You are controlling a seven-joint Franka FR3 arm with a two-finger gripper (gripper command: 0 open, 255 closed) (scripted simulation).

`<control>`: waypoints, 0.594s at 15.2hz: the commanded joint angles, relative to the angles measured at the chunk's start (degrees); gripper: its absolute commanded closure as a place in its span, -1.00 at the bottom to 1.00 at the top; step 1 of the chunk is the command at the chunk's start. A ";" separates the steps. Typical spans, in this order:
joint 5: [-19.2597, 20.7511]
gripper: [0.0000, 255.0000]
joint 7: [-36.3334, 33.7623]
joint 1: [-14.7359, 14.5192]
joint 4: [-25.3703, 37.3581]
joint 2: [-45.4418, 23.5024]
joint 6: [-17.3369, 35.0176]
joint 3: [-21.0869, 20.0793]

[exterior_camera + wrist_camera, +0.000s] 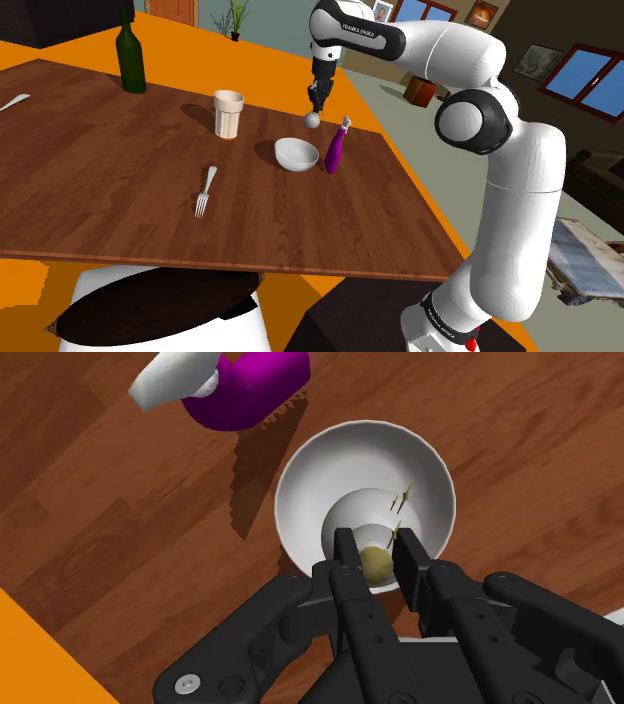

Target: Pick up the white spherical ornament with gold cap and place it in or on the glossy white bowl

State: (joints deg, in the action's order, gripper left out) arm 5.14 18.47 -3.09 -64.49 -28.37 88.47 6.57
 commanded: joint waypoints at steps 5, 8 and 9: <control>-0.72 1.00 -0.46 0.06 12.46 -8.91 -3.63 -0.35; -0.63 1.00 -0.80 -0.09 8.14 -7.72 -0.52 -0.37; -0.60 1.00 -0.91 -0.13 6.88 -7.43 0.45 -0.38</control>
State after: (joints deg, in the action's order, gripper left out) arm 4.51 17.73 -3.13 -56.08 -36.21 87.75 6.21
